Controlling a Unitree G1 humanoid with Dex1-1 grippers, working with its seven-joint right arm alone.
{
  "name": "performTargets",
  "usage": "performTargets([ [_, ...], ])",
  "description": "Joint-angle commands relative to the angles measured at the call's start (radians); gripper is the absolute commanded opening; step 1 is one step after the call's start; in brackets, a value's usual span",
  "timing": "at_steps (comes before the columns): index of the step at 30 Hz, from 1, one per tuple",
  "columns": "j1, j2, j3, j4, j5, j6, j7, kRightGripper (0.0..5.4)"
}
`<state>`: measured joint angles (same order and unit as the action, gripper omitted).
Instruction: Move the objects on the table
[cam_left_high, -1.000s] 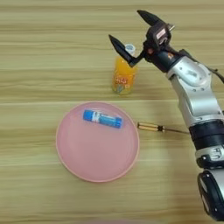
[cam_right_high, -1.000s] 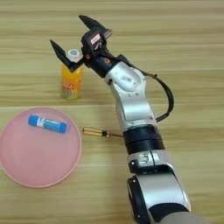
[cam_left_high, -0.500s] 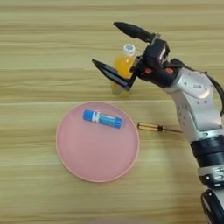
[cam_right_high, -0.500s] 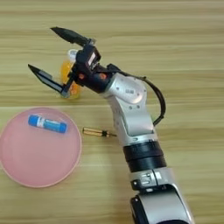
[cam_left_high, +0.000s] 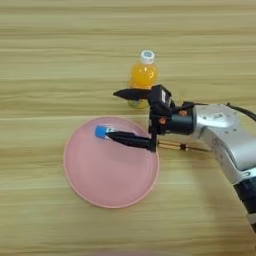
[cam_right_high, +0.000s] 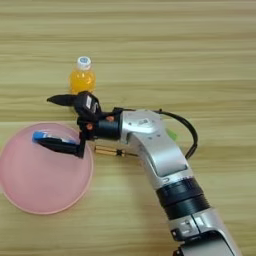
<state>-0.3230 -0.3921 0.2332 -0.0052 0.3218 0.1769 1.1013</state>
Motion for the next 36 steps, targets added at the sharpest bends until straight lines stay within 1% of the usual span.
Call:
performTargets([
  [1,-0.045,-0.029,0.015,-0.017,-0.041,0.017,-0.008,5.36],
  [6,-0.055,-0.008,0.044,0.060,-0.098,0.010,-0.015,5.36],
  [10,-0.074,0.004,0.044,0.123,-0.144,-0.006,-0.037,5.36],
  [14,-0.078,0.005,0.059,0.155,-0.178,0.013,-0.041,5.36],
  [30,-0.093,0.042,0.078,0.235,-0.237,0.022,-0.036,5.36],
  [36,-0.100,0.050,0.087,0.277,-0.254,0.017,-0.027,4.64],
])
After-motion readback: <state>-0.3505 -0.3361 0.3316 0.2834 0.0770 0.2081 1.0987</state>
